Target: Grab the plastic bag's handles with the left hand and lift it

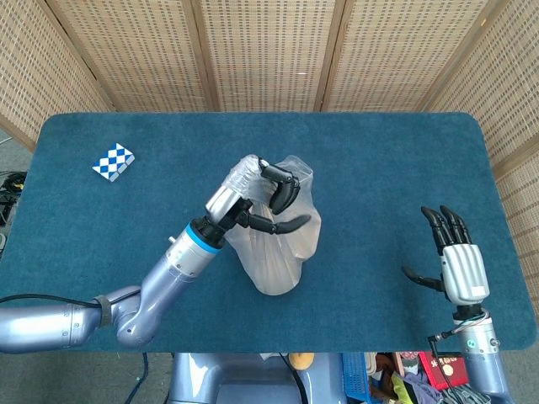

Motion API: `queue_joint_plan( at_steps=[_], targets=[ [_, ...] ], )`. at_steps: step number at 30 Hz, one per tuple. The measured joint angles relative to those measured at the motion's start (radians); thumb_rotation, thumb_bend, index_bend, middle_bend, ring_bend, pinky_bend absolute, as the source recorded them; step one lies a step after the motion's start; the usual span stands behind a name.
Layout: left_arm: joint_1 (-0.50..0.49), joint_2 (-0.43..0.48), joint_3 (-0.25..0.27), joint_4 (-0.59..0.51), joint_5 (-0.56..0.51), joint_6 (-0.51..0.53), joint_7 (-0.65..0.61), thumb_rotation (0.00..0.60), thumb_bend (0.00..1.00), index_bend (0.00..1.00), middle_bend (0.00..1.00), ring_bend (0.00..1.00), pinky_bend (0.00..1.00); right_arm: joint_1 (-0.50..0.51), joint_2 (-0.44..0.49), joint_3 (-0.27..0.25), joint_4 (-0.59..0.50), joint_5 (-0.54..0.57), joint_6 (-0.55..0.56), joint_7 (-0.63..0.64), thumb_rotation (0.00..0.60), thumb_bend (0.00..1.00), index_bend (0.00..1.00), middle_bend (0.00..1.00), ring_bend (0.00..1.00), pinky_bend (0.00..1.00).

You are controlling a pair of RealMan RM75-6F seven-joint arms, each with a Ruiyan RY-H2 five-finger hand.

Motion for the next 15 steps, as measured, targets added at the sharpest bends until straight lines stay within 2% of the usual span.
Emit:
queue_joint_plan(
  at_steps=[1, 3, 15],
  targets=[
    [0.001, 0.011, -0.006, -0.012, -0.018, -0.006, 0.012, 0.600, 0.92, 1.00, 0.98, 0.92, 0.98, 0.000, 0.001, 0.001, -0.001, -0.001, 0.000, 0.001, 0.600, 0.00, 0.00, 0.15, 0.04, 0.08],
    [0.003, 0.028, -0.014, -0.031, -0.041, -0.018, 0.030, 0.600, 0.99, 1.00, 0.99, 0.92, 1.00, -0.002, 0.003, 0.003, -0.004, -0.002, 0.003, 0.005, 0.600, 0.00, 0.00, 0.15, 0.04, 0.08],
    [0.018, 0.185, -0.062, -0.183, -0.149, -0.087, 0.158, 0.600, 1.00, 1.00, 0.99, 0.93, 1.00, -0.010, 0.016, 0.010, -0.020, -0.011, 0.012, 0.019, 0.600, 0.00, 0.00, 0.15, 0.05, 0.08]
  ],
)
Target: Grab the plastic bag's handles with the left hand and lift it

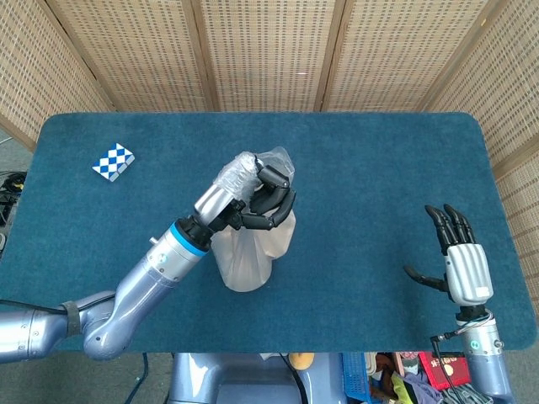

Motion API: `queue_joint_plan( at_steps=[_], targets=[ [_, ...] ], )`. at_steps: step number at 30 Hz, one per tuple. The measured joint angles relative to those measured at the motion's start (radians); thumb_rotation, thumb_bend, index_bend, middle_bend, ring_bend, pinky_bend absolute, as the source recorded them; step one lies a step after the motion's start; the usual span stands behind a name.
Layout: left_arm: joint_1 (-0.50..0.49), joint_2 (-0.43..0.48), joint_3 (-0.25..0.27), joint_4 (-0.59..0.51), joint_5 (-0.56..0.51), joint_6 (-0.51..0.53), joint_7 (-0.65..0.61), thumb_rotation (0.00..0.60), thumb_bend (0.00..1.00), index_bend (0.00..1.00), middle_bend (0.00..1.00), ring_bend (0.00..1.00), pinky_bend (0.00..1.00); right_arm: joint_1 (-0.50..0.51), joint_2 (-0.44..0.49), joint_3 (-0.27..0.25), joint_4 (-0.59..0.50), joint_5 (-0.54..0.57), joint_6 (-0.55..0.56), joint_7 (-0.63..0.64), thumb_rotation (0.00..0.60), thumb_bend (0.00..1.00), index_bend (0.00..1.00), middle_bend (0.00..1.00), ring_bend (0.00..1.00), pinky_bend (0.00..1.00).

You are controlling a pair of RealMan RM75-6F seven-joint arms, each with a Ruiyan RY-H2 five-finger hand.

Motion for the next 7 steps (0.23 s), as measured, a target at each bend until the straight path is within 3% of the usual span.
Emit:
queue_joint_plan(
  at_steps=[7],
  targets=[
    [0.014, 0.057, -0.027, -0.050, -0.032, -0.013, 0.010, 0.600, 1.00, 1.00, 0.99, 0.93, 1.00, -0.002, 0.002, 0.002, -0.003, -0.004, 0.002, 0.000, 0.600, 0.00, 0.00, 0.15, 0.05, 0.08]
  ],
)
